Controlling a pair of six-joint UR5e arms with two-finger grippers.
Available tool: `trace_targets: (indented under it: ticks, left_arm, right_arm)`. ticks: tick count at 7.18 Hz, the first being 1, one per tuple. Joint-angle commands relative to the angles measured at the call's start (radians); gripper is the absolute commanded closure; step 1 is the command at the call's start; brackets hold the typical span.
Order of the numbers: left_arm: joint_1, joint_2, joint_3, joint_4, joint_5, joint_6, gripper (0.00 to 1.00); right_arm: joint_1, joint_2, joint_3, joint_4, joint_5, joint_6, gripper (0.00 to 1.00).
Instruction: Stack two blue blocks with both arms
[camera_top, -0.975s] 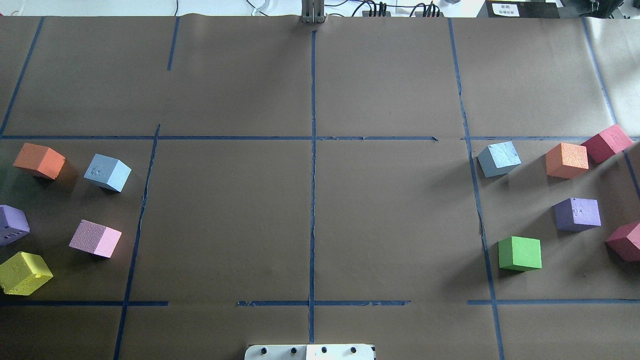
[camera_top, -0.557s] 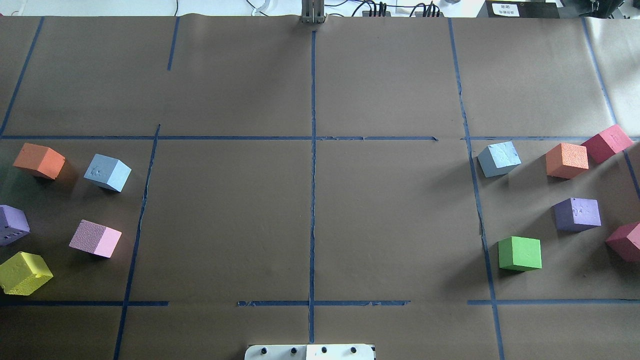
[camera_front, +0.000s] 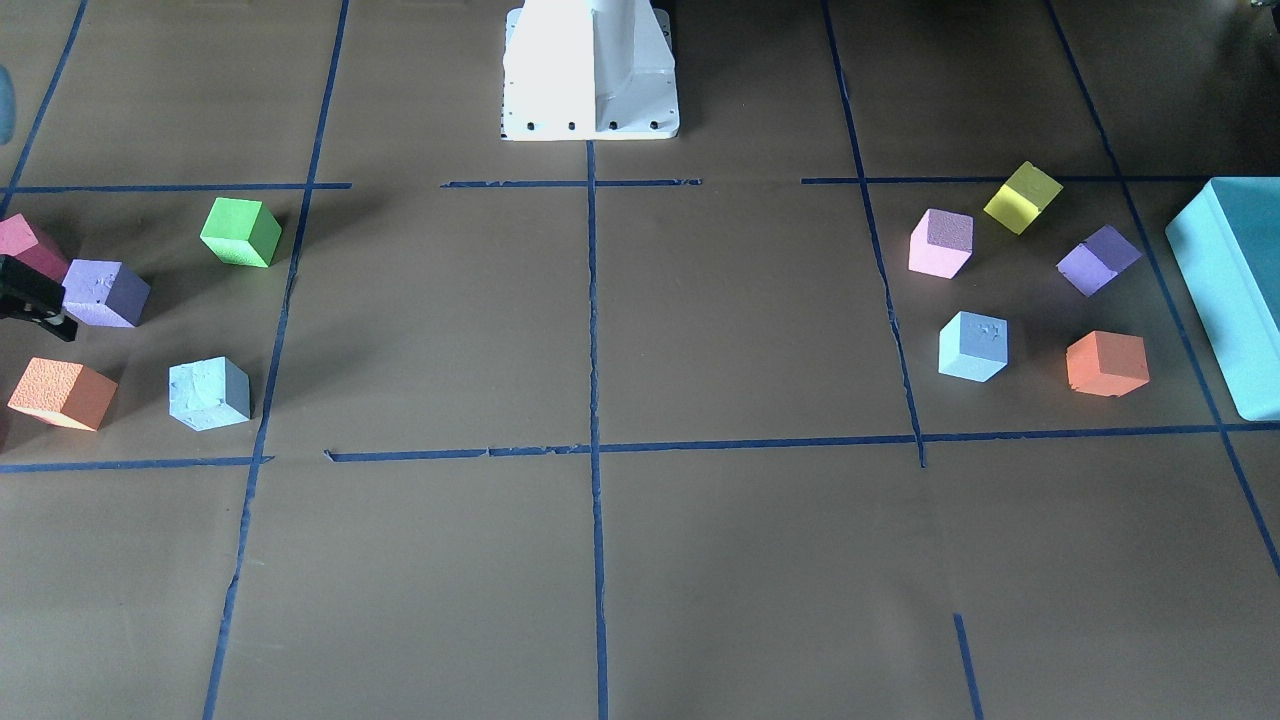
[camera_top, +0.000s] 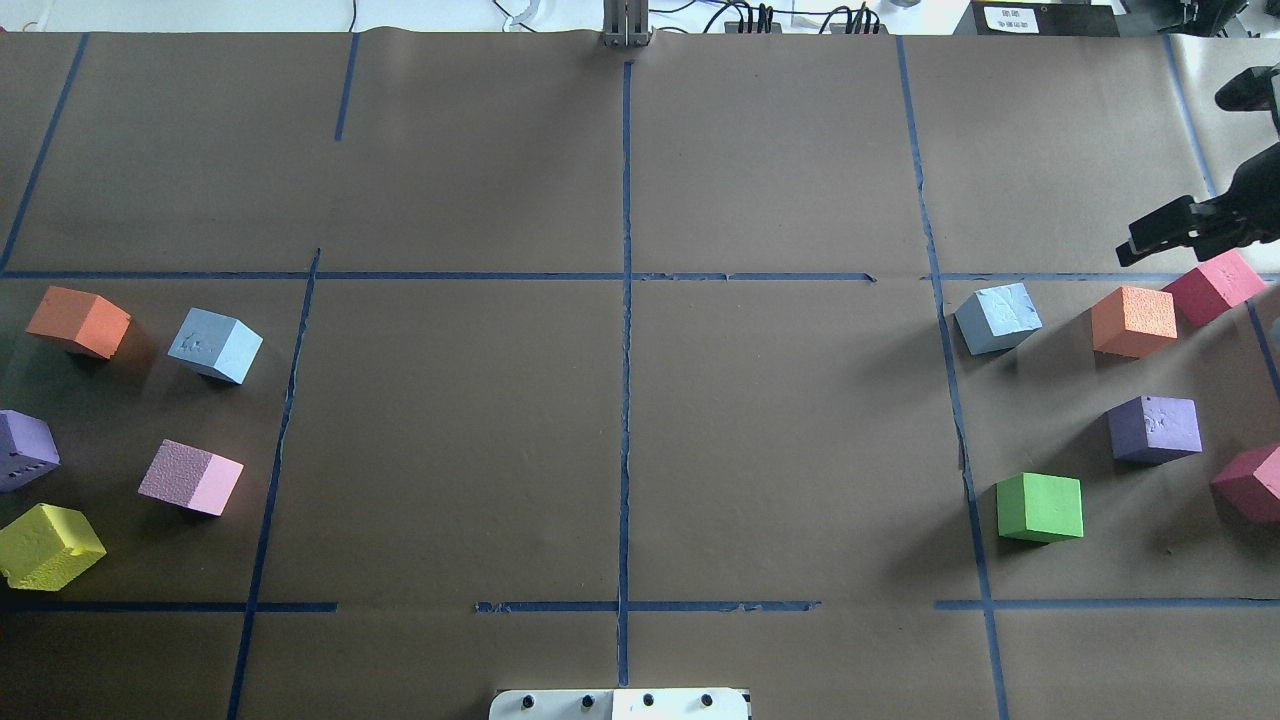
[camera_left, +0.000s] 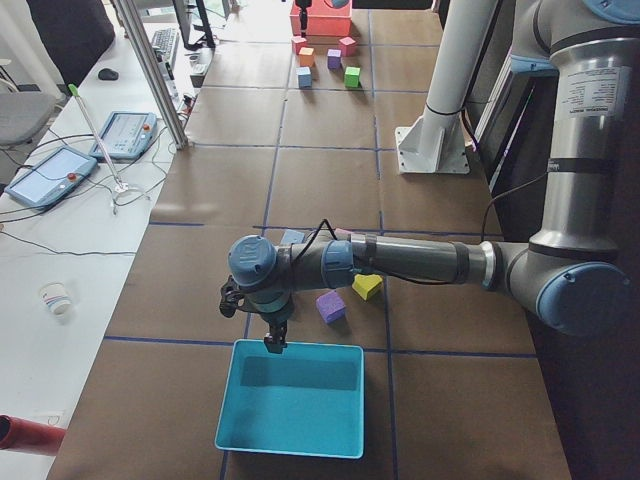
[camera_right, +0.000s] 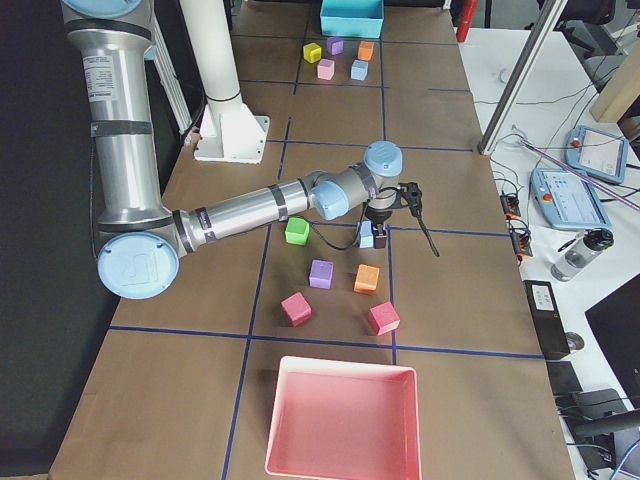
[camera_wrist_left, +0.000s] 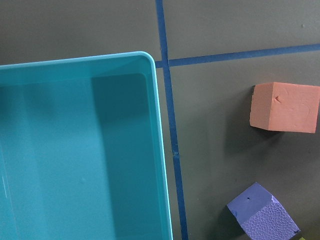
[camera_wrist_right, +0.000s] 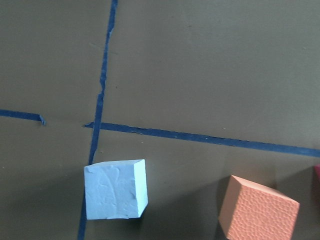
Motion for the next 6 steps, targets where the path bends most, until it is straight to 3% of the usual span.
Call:
trace_targets:
  ticks: [1, 3, 6]
  left_arm:
    - [0.0, 0.0, -0.004, 0.0, 0.0, 0.0, 0.0]
    - [0.0, 0.0, -0.005, 0.002, 0.0, 0.0, 0.0]
    - [0.0, 0.0, -0.005, 0.002, -0.018, -0.002, 0.0]
  right_arm:
    - [-0.11, 0.053, -0.016, 0.025, -0.051, 0.056, 0.0]
    - [-0.156, 0.078, -0.056, 0.027, -0.112, 0.053, 0.0]
    - [-0.196, 0.142, -0.138, 0.025, -0.125, 0.045, 0.0]
